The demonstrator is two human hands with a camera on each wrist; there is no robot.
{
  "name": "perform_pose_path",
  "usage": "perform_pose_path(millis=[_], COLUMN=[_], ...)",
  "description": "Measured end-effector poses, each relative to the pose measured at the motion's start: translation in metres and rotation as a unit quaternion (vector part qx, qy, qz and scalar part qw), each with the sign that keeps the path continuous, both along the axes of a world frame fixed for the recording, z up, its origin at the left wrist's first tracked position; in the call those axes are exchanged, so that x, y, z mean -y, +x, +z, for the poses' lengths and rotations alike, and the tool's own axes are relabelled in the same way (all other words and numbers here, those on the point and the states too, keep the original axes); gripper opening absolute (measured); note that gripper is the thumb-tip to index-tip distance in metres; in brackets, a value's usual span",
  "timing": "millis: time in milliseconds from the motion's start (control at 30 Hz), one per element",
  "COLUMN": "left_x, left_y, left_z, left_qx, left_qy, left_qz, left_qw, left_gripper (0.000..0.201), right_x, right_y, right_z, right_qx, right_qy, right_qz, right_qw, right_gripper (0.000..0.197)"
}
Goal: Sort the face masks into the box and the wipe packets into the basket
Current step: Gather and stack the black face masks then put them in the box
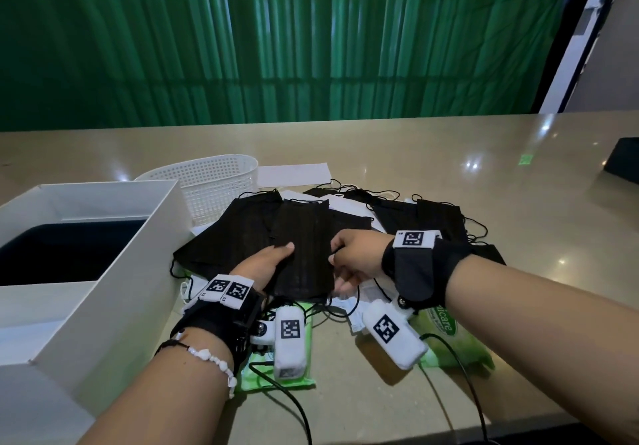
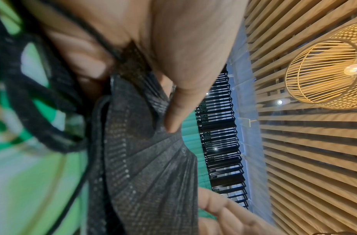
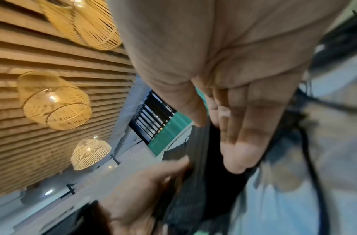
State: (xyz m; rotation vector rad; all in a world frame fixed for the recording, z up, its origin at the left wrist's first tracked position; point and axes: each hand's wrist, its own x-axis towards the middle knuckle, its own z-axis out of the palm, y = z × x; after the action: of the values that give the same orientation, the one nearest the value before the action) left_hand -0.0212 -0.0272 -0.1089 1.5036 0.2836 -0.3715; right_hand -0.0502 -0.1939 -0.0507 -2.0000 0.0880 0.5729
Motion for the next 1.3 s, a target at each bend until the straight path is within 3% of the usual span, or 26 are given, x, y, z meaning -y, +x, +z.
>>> perform_pose_path(millis=[33, 100, 233, 333, 467, 900, 1000, 1300], left_x=[0.002, 0.001, -0.001, 0.001, 0.001, 0.001, 0.000, -0.001], left_y=[-0.001, -0.002, 0.001, 0.001, 0.001, -0.003, -0.003, -0.004], left_z=[0.001, 0.001, -0.003, -0.003, -0.003, 0.002, 0.002, -0.001], left_qx=[0.016, 0.037, 0.041, 0.040, 0.042, 0.040, 0.043, 0.047], left_qy=[0.018, 0.031, 0.046, 0.020, 0.011, 0.001, 0.012, 0.001], left_qz=[-0.017, -0.032, -0.038, -0.026, -0.024, -0.019, -0.025, -0.017], left_qw=[1.000, 0.998, 0.997, 0.999, 0.999, 0.999, 0.999, 0.999], left_gripper=[0.018, 0.024, 0.024, 0.023, 0.021, 0.021, 0.021, 0.018], right_x=[0.005, 0.023, 0.086, 0.141, 0.191, 0.201, 0.203, 0.198], right_y=[-0.001, 0.001, 0.013, 0.014, 0.001, -0.014, -0.010, -0.004], right_z=[0.004, 0.012, 0.029, 0.027, 0.013, -0.012, -0.017, -0.022], right_qx=[0.006, 0.034, 0.088, 0.025, -0.062, -0.122, -0.118, -0.070], right_qy=[-0.001, -0.008, -0.084, -0.164, -0.254, -0.378, -0.424, -0.438], right_qz=[0.007, -0.006, -0.110, -0.200, -0.236, -0.176, -0.141, -0.113], right_qw=[1.000, 0.999, 0.986, 0.966, 0.936, 0.901, 0.887, 0.889], right_gripper=[0.014, 0.013, 0.010, 0.019, 0.022, 0.032, 0.033, 0.022])
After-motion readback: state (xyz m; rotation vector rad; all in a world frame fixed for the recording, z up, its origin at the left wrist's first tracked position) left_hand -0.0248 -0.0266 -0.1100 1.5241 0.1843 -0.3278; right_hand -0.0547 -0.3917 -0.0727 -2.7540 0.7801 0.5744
